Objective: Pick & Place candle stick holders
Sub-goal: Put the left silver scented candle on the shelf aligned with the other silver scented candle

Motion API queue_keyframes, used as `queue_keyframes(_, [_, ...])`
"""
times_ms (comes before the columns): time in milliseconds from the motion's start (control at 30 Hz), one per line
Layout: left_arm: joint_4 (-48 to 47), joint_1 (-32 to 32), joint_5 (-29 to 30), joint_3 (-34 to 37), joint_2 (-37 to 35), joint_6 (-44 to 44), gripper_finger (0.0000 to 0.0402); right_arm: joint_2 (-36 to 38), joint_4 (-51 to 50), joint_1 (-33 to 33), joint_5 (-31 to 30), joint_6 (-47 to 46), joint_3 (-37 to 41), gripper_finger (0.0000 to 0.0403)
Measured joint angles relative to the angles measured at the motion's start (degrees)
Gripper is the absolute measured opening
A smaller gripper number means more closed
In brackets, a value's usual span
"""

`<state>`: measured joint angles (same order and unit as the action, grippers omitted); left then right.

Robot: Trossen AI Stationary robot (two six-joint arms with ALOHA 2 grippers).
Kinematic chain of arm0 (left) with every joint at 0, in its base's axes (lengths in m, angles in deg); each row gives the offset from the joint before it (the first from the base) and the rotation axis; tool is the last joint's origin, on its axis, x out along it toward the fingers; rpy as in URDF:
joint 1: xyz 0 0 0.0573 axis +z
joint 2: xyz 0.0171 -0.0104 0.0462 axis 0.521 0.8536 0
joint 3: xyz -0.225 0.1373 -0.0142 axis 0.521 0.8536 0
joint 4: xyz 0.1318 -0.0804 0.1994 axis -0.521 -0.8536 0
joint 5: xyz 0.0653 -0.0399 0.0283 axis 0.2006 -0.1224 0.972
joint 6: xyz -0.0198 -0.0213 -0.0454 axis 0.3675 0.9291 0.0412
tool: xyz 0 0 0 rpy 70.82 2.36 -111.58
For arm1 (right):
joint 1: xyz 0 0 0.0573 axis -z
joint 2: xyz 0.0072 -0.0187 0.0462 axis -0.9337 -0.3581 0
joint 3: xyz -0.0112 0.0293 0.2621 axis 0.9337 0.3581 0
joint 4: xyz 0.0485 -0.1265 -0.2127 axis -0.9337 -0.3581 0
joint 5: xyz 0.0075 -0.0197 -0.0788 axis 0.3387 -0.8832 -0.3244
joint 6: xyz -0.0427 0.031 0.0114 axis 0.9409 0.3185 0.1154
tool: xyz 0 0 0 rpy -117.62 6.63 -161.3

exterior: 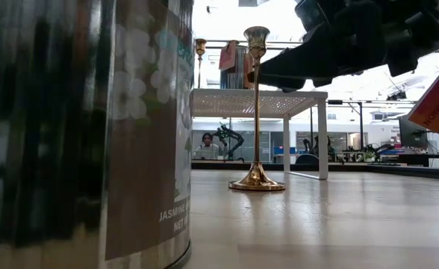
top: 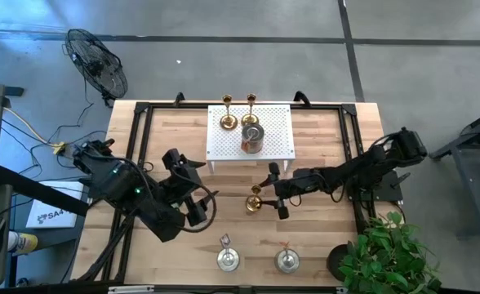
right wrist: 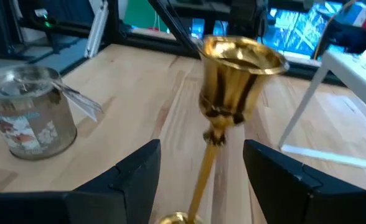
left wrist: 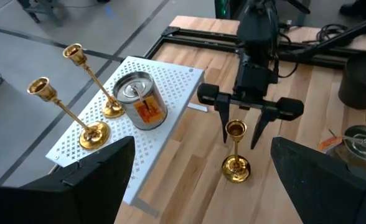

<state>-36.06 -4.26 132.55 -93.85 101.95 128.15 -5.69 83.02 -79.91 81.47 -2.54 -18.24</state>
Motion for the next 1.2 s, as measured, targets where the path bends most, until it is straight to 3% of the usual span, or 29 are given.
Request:
queue_keyframes(433, [0.7,0.0,-1.4,0.0,1.6,0.1,0.0369,-2.4,2.6,0.0,0.7,0.2,-0.9,0.0224])
queue_keyframes(733, [1.1,0.0,-4.1,0.2,1.6,0.1,0.0369,-1.4,-10.0,-0.3,-1.6,-2.7,-0.9,0.0224])
queue_keyframes(900, [1.4,0.0,-4.0,2.6,1.5,0.4,0.0369,3.6,-17.6,-1.6,-2.2,-4.4,-0.9,0.0224])
queue_keyframes(1200, [1.6,0.0,-4.1,6.6,1.5,2.9,0.0369,19.1,-36.8,-6.2,-0.3,-10.0,-0.9,0.0224])
